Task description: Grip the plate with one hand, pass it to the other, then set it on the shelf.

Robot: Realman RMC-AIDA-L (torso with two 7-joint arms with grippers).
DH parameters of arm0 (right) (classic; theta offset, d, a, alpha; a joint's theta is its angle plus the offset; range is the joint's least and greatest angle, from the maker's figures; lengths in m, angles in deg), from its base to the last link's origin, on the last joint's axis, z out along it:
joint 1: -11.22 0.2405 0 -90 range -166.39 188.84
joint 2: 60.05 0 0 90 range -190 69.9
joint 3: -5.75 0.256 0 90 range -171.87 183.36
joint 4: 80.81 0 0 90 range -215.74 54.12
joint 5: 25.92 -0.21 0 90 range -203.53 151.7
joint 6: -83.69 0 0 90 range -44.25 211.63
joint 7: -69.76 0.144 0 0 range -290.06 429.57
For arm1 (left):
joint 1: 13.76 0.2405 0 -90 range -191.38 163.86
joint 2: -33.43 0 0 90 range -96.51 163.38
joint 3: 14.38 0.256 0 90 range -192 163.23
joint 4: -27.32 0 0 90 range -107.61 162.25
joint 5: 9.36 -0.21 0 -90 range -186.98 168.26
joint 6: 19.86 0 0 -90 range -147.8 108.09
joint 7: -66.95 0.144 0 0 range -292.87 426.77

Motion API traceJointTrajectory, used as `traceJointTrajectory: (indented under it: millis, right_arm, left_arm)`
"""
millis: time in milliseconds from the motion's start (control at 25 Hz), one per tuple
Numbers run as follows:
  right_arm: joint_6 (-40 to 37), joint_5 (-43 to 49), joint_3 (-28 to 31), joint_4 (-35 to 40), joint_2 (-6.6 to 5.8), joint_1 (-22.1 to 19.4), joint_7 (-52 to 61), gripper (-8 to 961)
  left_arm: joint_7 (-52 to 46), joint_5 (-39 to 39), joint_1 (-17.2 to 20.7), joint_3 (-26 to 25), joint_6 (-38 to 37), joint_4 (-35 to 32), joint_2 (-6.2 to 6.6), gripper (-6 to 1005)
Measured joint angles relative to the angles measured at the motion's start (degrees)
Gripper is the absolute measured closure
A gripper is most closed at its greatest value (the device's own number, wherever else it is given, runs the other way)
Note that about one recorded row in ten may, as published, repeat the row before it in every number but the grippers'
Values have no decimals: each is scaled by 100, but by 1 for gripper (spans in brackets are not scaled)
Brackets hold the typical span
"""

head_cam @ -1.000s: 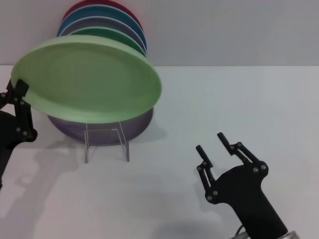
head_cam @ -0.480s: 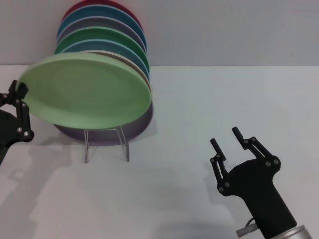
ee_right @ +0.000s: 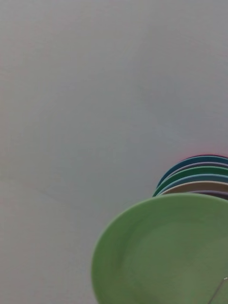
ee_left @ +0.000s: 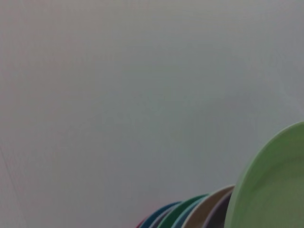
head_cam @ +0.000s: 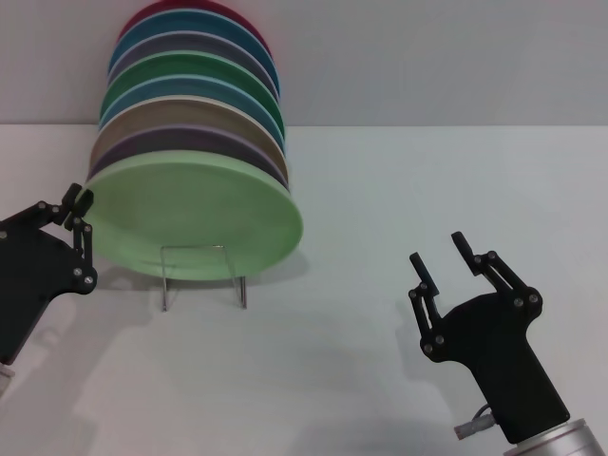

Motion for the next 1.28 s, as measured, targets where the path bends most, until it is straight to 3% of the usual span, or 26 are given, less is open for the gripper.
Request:
traceJointTrajectory:
  millis: [360, 760, 1000, 1160, 1280]
  right_arm:
    - [15, 0, 0, 29, 1, 48, 17, 559]
    - [15, -9, 14, 112, -4, 84, 33, 560]
    - [7, -371, 112, 232, 3, 215, 285, 560]
    - [-13, -438, 516, 605, 1, 281, 1103, 560]
    - [-14, -446, 682, 731, 4, 291, 1388, 560]
  left_arm:
    - [268, -1, -9, -26, 424, 166, -10, 967]
    - [273, 40, 18, -40, 412, 199, -9, 952]
    - [275, 43, 209, -40, 162, 272, -10, 713]
    - [166, 56, 793, -129, -615, 570, -5, 539]
    - [-82, 57, 910, -215, -783, 646, -2, 534]
